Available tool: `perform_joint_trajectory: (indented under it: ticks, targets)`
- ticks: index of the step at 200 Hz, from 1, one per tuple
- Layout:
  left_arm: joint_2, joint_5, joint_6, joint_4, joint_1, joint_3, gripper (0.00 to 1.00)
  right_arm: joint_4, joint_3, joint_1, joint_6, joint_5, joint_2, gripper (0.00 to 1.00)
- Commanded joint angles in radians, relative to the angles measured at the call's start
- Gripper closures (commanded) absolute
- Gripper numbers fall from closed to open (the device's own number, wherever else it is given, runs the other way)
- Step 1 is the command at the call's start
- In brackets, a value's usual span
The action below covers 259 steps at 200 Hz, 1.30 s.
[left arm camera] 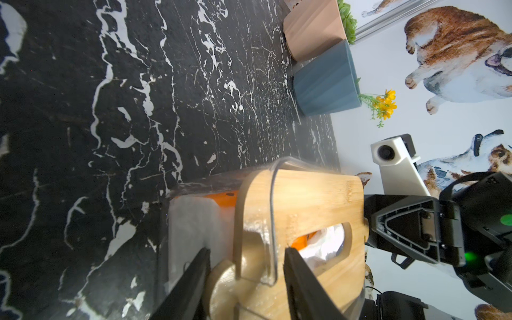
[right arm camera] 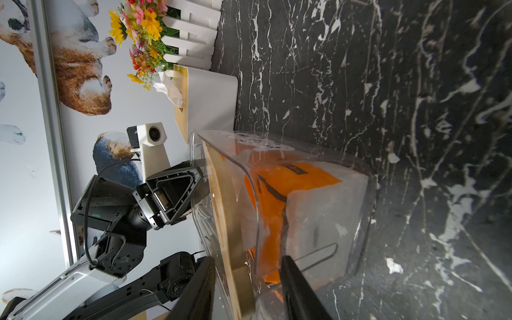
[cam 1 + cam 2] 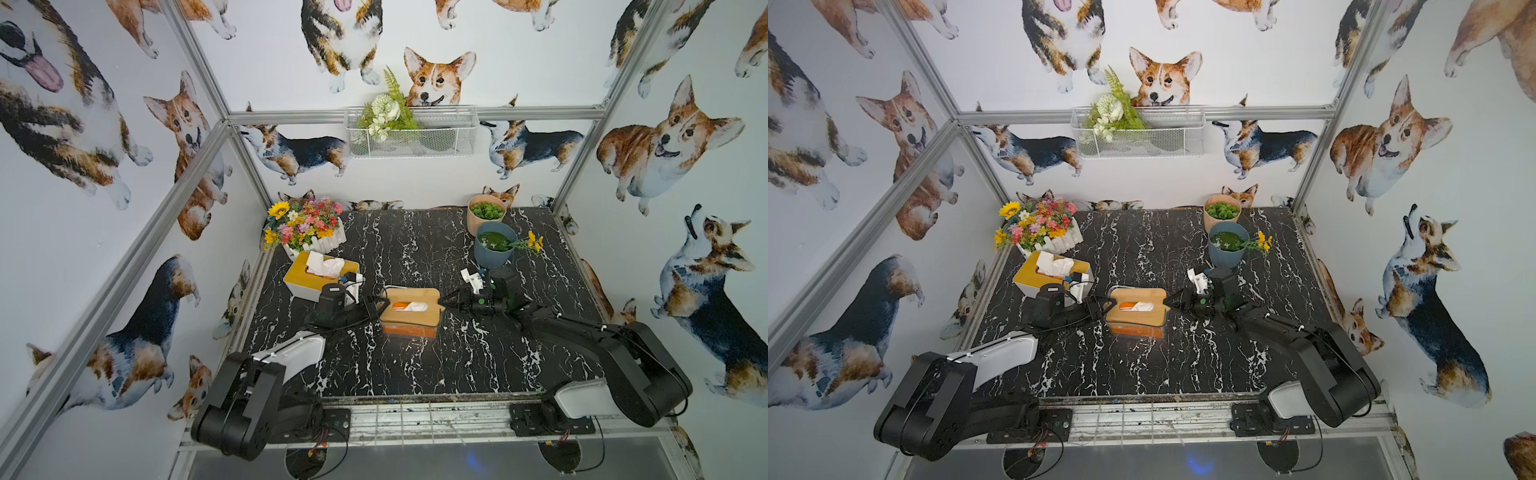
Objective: Put the tissue paper into the tissue box
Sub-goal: Close the box lid on the tissue box.
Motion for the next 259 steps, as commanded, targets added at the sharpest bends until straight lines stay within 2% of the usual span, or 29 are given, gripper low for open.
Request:
perform_joint_trajectory:
  ticks: [1, 62, 119, 147, 178, 210, 259]
  targets:
    - [0.003, 0.017, 0.015, 0.015, 0.0, 0.004, 0.53, 0.047, 0.01, 0.007, 0.005, -0.012, 0.019, 0.58]
    - [0.008, 0.021, 0.009, 0.026, 0.0, 0.002, 0.53, 0.085, 0.017, 0.025, 0.008, -0.008, 0.083, 0.6]
    - [0.011, 0.022, -0.005, 0.047, -0.003, -0.009, 0.53, 0.113, -0.021, 0.025, 0.005, 0.013, 0.098, 0.72]
    - [0.014, 0.021, -0.007, 0.053, -0.003, -0.013, 0.53, 0.15, -0.047, 0.025, 0.021, 0.008, 0.101, 0.74]
    - [0.016, 0.022, -0.006, 0.054, -0.003, -0.012, 0.53, 0.15, -0.035, 0.024, 0.033, -0.019, 0.088, 0.69]
    - [0.011, 0.019, 0.001, 0.046, -0.003, -0.013, 0.53, 0.044, 0.01, 0.023, -0.008, -0.007, 0.034, 0.61]
    - [0.011, 0.017, 0.007, 0.041, -0.004, -0.013, 0.53, -0.069, 0.038, 0.005, -0.075, 0.019, -0.001, 0.6]
